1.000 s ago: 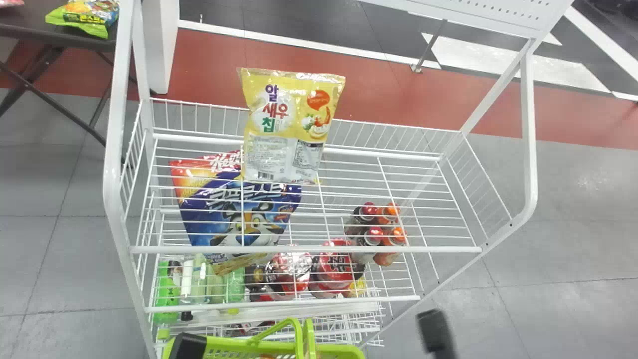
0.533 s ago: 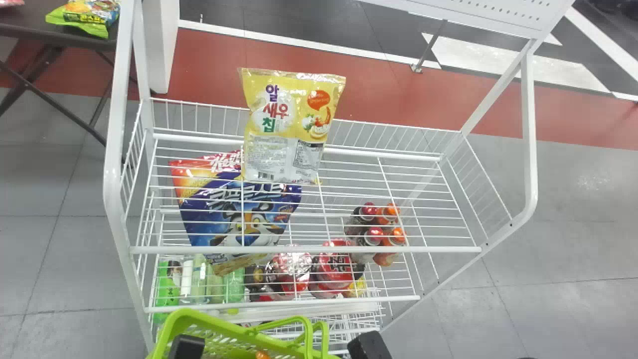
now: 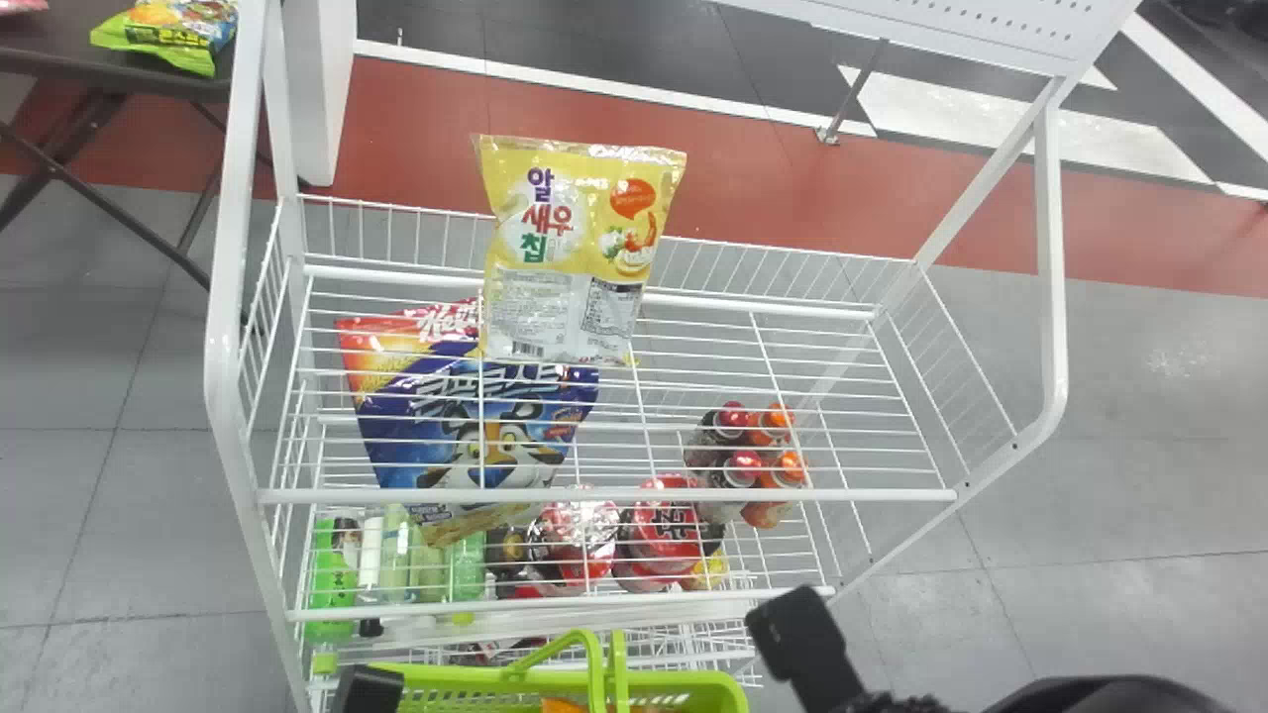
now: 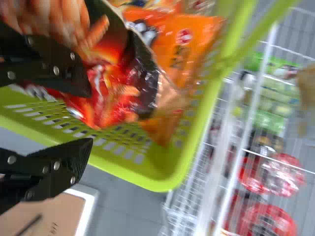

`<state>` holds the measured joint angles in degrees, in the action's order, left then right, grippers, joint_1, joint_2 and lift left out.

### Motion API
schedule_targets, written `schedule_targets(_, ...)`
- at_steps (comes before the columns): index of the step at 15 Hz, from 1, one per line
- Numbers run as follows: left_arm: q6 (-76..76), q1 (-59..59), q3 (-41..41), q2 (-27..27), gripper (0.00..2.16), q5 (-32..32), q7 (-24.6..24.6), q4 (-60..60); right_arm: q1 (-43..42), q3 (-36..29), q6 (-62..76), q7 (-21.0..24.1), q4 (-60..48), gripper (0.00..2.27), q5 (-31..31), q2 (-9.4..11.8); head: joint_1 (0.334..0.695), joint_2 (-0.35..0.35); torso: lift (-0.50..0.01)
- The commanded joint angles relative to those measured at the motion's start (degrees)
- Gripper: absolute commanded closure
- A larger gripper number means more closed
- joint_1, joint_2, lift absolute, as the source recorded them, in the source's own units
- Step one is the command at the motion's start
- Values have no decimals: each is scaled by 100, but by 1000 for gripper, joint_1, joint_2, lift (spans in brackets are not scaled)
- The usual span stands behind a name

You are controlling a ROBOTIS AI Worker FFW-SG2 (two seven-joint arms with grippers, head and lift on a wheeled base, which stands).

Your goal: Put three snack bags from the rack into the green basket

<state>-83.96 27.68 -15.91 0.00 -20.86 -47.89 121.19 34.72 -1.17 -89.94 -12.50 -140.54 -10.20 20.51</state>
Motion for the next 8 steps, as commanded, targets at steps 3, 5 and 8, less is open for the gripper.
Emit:
schedule_targets(3, -3, 0, 0, -15, 1460, -6, -1, -7, -150, -226, -14, 63, -668, 83, -70, 15, 695, -350, 0)
schedule_targets(5, -3, -17, 9, -15, 1460, -6, -9, -16, -150, -305, 244, 204, -765, 83, -70, -29, 695, -350, 0)
schedule_targets(8, -3, -26, 18, -15, 1460, -6, -18, -25, -36, -314, 2775, 731, -519, 83, -88, -117, 695, -350, 0)
